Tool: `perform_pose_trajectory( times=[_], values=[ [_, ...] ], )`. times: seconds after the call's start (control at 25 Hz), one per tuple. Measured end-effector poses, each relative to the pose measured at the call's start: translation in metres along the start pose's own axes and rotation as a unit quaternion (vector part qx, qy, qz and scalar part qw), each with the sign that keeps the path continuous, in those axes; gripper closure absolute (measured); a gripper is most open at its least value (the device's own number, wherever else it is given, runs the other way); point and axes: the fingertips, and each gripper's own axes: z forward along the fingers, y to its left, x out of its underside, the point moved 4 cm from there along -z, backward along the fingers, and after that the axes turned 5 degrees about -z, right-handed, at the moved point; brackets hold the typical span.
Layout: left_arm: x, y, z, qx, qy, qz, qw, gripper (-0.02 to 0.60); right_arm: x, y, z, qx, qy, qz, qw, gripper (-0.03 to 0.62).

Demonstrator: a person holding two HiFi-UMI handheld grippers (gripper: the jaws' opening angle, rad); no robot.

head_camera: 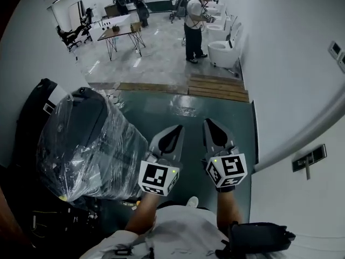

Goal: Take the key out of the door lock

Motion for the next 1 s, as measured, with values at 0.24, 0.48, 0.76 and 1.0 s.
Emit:
perform_pose_trajectory(
  times=[0.24,0.48,0.76,1.0],
  values=[
    [0.019,-0.029,0.078,0.080,0.015,-0.022,0.9965,0.581,0.016,-0.070,-0.010,0.072,0.019,-0.001,0.997,0.589],
    [0.052,-0.088,0.175,0.195,0.034,-0.050,0.9788,0.581,0.036,-0.167,-0.046,0.193,0.046,-0.014,0.980,0.589],
    [0.057,-0.182,0.304,0.367,0.036,-0.066,0.9273,0.581,0.024,-0.287,-0.082,0.358,0.048,-0.026,0.932,0.589],
    [0.055,-0.259,0.372,0.503,0.040,-0.078,0.8599,0.581,0.022,-0.346,-0.123,0.495,0.072,-0.030,0.865,0.589]
  ],
)
